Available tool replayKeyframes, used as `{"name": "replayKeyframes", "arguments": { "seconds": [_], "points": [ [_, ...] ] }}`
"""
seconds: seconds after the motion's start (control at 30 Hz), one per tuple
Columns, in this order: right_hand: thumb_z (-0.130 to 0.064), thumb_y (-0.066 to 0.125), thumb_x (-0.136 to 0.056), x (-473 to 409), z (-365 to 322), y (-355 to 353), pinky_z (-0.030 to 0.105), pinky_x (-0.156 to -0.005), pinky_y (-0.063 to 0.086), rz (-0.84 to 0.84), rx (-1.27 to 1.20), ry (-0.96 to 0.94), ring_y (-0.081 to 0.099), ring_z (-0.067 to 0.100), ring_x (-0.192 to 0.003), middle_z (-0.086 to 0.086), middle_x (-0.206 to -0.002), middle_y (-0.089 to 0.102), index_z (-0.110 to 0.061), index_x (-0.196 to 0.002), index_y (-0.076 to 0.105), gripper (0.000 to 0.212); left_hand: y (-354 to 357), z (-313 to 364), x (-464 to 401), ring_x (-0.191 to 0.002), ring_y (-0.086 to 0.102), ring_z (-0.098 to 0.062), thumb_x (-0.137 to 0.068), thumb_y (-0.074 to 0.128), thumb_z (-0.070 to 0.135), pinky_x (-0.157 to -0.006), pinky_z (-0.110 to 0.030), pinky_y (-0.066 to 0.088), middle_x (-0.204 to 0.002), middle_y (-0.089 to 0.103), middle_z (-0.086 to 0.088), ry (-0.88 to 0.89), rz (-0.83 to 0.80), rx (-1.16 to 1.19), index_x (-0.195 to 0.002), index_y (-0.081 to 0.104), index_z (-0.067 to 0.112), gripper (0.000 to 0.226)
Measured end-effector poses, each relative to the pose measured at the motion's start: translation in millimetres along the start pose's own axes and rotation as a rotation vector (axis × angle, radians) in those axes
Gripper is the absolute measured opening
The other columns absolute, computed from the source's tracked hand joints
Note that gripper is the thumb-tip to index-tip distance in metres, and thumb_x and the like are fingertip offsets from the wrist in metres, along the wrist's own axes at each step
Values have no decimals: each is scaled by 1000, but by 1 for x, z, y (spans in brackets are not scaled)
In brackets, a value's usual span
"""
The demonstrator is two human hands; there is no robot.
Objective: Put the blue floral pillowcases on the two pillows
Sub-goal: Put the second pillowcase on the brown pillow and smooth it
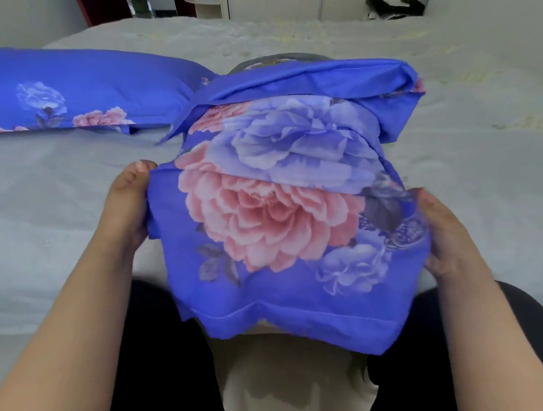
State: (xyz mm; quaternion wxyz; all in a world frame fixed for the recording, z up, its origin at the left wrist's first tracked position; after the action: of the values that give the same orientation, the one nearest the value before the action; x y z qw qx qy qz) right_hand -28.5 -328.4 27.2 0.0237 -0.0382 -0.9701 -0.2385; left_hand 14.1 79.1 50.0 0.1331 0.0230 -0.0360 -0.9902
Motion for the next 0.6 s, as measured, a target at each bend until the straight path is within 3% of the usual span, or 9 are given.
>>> {"name": "replayKeyframes", "arguments": {
  "seconds": [0.1,0.2,0.3,0.37,0.43,0.5,0.6],
  "points": [
    [-38,64,-70,-9,-6,0,17,-56,52,31,286,-63,65,5,-59,-3,-69,71,-19,-72,74,22,-11,-7,-12,-54,49,-7,-94,46,12,-52,-22,40,-66,54,4,-11,-26,-71,-69,48,21,27],
    [-36,54,-87,-11,-8,2,18,-62,49,39,455,-124,61,3,-64,-9,-71,69,-26,-72,71,26,-8,-16,-9,-73,62,-11,-99,44,27,-65,-26,49,-84,68,1,-35,-126,-146,-85,65,20,26],
    [-33,49,-95,4,-38,3,19,-74,42,200,840,-412,53,-5,-72,-10,-80,60,-29,-79,59,18,-16,-18,1,-73,61,-11,-96,46,42,-63,-24,49,-84,69,3,-25,-211,-111,-85,69,21,33],
    [-40,50,-89,25,-58,21,16,-81,41,282,962,-626,53,-3,-83,-5,-93,57,-26,-93,56,15,-17,-18,9,-67,54,-12,-81,65,50,-56,-20,43,-77,65,3,-2,-254,-68,-82,68,24,27],
    [-42,54,-85,39,-63,60,22,-87,39,200,1097,-770,52,8,-96,-5,-102,55,-24,-104,58,26,-22,-14,11,-58,54,-7,-74,76,39,-50,-16,40,-68,64,7,63,-175,-46,-80,64,23,20],
    [-43,58,-83,42,-53,97,25,-92,38,63,1243,-815,50,15,-103,-2,-108,55,-19,-110,61,36,-29,-2,11,-50,50,-3,-82,71,17,-44,-15,37,-65,59,7,170,-11,-96,-77,58,21,14],
    [-45,57,-84,41,-41,125,35,-94,40,26,1354,-821,51,21,-106,1,-113,56,-19,-114,62,39,-34,14,16,-54,49,-2,-82,71,11,-51,-16,40,-68,56,8,262,192,-108,-73,56,23,21]
  ]
}}
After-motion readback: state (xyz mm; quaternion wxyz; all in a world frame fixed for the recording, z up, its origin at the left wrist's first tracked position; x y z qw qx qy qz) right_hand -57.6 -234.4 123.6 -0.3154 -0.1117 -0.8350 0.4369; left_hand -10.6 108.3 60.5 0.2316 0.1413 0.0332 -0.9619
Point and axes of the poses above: each hand's wrist, its own x-axis away from the middle knuckle, its own y-axis out of the palm, z = x × y, the point moved 10 cm from there along -x, towards the middle knuckle
